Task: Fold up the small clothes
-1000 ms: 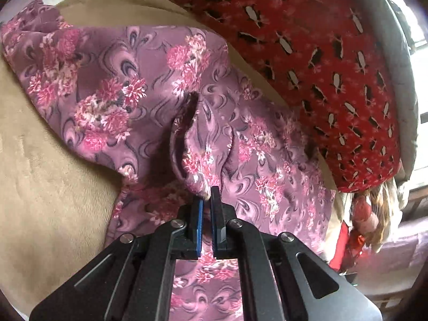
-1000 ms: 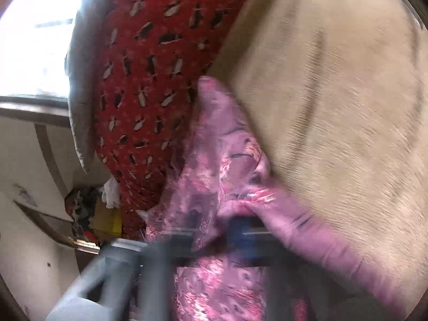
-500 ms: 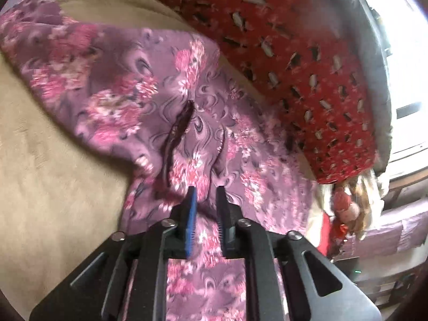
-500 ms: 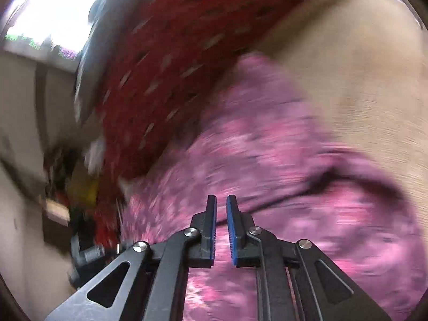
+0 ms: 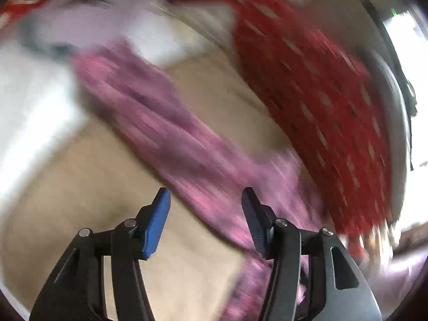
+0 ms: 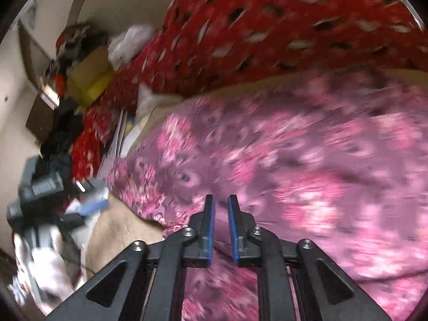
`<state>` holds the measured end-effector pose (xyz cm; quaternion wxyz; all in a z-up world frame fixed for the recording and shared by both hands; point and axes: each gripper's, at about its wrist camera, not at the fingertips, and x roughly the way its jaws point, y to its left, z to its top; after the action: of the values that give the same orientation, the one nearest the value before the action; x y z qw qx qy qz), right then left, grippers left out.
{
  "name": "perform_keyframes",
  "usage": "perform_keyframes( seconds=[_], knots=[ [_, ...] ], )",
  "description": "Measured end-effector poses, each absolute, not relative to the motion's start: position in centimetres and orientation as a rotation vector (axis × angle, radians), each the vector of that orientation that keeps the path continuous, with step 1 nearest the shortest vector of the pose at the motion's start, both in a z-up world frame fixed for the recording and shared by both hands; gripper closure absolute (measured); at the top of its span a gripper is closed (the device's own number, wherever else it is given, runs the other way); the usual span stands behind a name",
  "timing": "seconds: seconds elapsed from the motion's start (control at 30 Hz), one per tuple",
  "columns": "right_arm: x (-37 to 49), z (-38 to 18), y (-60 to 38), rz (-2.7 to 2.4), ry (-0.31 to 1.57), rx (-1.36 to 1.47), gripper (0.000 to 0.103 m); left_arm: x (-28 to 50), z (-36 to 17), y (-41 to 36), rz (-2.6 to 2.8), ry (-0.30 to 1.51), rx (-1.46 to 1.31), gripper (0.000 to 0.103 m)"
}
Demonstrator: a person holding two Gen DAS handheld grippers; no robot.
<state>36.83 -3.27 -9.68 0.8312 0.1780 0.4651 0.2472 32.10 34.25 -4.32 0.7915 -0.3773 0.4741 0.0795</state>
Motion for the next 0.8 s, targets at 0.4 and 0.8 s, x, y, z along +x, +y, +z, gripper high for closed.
perform_keyframes(
  seconds=[0.4,0.8],
  knots=[
    [34.3,-12.6,-2.6,0.557,0.871,0.3,0.065,35.9,-11.4,43.4,0.24,1.0,-1.124,0.049],
    [34.5,-12.9,-3.2,0.589,0.862,0.357,0.065,32.2,-5.1,46.6,0.289,0.813,-0.976,0.1]
  ],
)
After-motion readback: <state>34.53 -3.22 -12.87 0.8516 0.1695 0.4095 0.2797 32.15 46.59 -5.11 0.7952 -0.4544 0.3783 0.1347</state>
